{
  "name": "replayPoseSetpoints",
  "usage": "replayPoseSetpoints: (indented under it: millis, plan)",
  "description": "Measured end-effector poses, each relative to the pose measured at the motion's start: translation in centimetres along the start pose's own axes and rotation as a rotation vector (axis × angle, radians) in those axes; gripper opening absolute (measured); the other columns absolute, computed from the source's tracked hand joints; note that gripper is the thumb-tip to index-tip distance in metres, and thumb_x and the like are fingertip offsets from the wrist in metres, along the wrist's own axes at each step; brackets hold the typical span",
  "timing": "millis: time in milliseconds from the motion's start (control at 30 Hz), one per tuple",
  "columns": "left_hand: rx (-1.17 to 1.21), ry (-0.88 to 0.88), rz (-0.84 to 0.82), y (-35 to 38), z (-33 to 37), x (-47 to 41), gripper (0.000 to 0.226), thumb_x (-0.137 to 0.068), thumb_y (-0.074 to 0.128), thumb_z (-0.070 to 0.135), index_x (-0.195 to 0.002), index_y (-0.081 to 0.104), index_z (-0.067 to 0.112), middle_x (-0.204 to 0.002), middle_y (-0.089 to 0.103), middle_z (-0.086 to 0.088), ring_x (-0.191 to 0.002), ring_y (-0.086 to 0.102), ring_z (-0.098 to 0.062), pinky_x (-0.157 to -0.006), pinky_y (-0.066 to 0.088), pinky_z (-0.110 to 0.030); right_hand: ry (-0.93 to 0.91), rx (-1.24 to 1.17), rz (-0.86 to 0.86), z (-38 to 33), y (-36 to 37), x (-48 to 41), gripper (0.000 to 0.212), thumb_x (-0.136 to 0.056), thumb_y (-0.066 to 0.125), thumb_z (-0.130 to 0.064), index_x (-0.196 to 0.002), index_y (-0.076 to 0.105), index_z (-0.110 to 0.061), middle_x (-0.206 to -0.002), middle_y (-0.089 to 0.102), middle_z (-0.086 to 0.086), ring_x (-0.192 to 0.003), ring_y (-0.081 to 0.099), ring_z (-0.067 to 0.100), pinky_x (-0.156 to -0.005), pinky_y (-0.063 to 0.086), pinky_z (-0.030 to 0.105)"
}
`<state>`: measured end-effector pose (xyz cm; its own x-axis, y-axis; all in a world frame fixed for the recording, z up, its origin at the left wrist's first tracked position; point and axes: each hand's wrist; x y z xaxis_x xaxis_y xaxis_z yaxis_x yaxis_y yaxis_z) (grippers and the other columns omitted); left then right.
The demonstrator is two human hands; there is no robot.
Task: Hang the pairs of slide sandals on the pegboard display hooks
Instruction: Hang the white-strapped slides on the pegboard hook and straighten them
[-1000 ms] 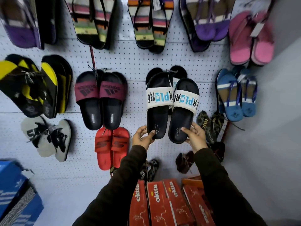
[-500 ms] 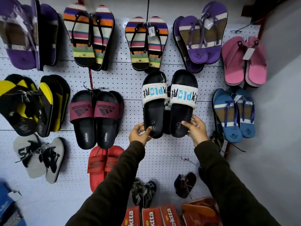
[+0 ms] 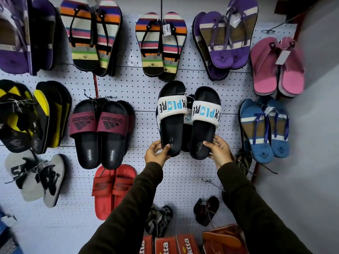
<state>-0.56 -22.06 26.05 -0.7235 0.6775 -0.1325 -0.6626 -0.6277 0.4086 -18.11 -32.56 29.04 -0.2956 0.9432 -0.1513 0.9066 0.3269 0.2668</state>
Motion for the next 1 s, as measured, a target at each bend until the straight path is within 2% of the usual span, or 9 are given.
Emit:
replayPoseSetpoints:
  millis: [100, 333, 467, 533, 600, 667, 767, 867, 1000]
  plan:
    - [-0.032, -0.051, 0.047, -0.6, -1.3, -0.5, 0.039, -0.085, 0.068, 0.004, -0.121, 0.055, 0.0, -0.107, 0.065, -0.014, -0.087, 0.066, -0.029, -0.064, 0.06, -0.027, 0.055, 0.025, -0.008, 0.9, 0.0, -0.5, 0.055, -0.091, 0.059, 0.01, -0.143, 0.049, -0.001, -0.14, 0.061, 0.023, -0.13, 0.059, 0.041, -0.103, 0.05, 0.053]
    - [-0.048, -0.116, 0.078, -1.4, -4.1, -0.5, 0.038, -0.084, 0.068, 0.003, -0.12, 0.056, 0.0, -0.107, 0.064, -0.016, -0.09, 0.063, -0.03, -0.065, 0.058, -0.03, 0.109, 0.022, -0.027, 3.4, 0.7, -0.5, 0.053, -0.092, 0.059, 0.009, -0.143, 0.047, 0.001, -0.141, 0.059, 0.024, -0.129, 0.058, 0.04, -0.108, 0.047, 0.054]
    - [-0.144, -0.103, 0.099, -1.1, -3.7, -0.6, 0.039, -0.085, 0.066, 0.005, -0.122, 0.056, 0.007, -0.124, 0.064, -0.02, -0.091, 0.061, -0.027, -0.084, 0.056, -0.043, 0.05, 0.12, -0.017, 3.7, 1.4, -0.4, 0.05, -0.093, 0.06, 0.005, -0.141, 0.048, 0.001, -0.14, 0.059, 0.025, -0.124, 0.06, 0.035, -0.111, 0.046, 0.051]
    - [-0.313, 0.012, 0.092, -0.8, -3.1, -0.5, 0.046, -0.087, 0.064, 0.009, -0.131, 0.051, 0.013, -0.134, 0.059, -0.014, -0.096, 0.06, -0.024, -0.095, 0.052, -0.04, -0.013, 0.19, 0.026, 3.6, 1.7, -0.4, 0.055, -0.094, 0.062, -0.002, -0.145, 0.044, -0.005, -0.145, 0.055, 0.02, -0.131, 0.057, 0.033, -0.113, 0.045, 0.048]
    - [-0.491, 0.239, 0.08, -0.2, -2.2, -0.3, 0.054, -0.089, 0.059, 0.012, -0.14, 0.041, 0.014, -0.144, 0.045, -0.009, -0.117, 0.052, -0.024, -0.108, 0.043, -0.039, -0.13, 0.237, 0.078, 3.3, 2.3, -0.4, 0.067, -0.096, 0.062, -0.011, -0.155, 0.031, -0.015, -0.158, 0.04, 0.013, -0.138, 0.05, 0.028, -0.117, 0.041, 0.044]
    - [-0.665, 0.519, 0.089, 0.8, -1.0, -0.3, 0.055, -0.091, 0.052, 0.015, -0.144, 0.036, 0.015, -0.152, 0.033, -0.008, -0.139, 0.035, -0.023, -0.118, 0.028, -0.038, -0.338, 0.304, 0.129, 2.7, 3.1, -0.7, 0.074, -0.098, 0.058, -0.016, -0.16, 0.017, -0.02, -0.166, 0.017, 0.009, -0.149, 0.033, 0.019, -0.123, 0.032, 0.041]
    - [-0.874, 0.798, 0.016, 2.5, 0.9, -0.8, 0.057, -0.092, 0.044, 0.022, -0.148, 0.032, 0.022, -0.159, 0.021, -0.004, -0.148, 0.021, -0.022, -0.121, 0.021, -0.036, -0.693, 0.597, 0.138, 2.1, 3.6, -1.6, 0.07, -0.101, 0.049, -0.021, -0.161, 0.013, -0.021, -0.168, 0.001, 0.004, -0.156, 0.016, 0.018, -0.125, 0.028, 0.04]
    - [-1.094, 0.832, -0.083, 3.3, 0.9, -1.6, 0.061, -0.091, 0.045, 0.03, -0.149, 0.029, 0.024, -0.163, 0.013, -0.005, -0.151, 0.009, -0.029, -0.124, 0.015, -0.046, -0.798, 0.96, 0.05, 2.8, 3.1, -2.4, 0.066, -0.103, 0.041, -0.034, -0.162, 0.012, -0.023, -0.171, -0.007, 0.002, -0.159, -0.001, 0.027, -0.128, 0.019, 0.048]
    - [-1.325, 0.711, -0.14, 2.7, 0.1, -2.9, 0.071, -0.091, 0.041, 0.04, -0.154, 0.011, 0.029, -0.165, -0.001, -0.006, -0.152, 0.002, -0.031, -0.124, 0.01, -0.049, -0.715, 1.186, -0.023, 3.4, 2.8, -3.1, 0.07, -0.103, 0.038, -0.041, -0.162, 0.005, -0.024, -0.17, -0.014, 0.003, -0.159, -0.01, 0.028, -0.128, 0.012, 0.051]
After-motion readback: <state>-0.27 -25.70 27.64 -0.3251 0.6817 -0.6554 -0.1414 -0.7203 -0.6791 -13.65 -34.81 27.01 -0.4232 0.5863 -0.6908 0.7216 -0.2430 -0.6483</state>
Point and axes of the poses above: each hand's wrist, its own x-axis away from the middle knuckle, its own y-axis out of the palm, z = x × y
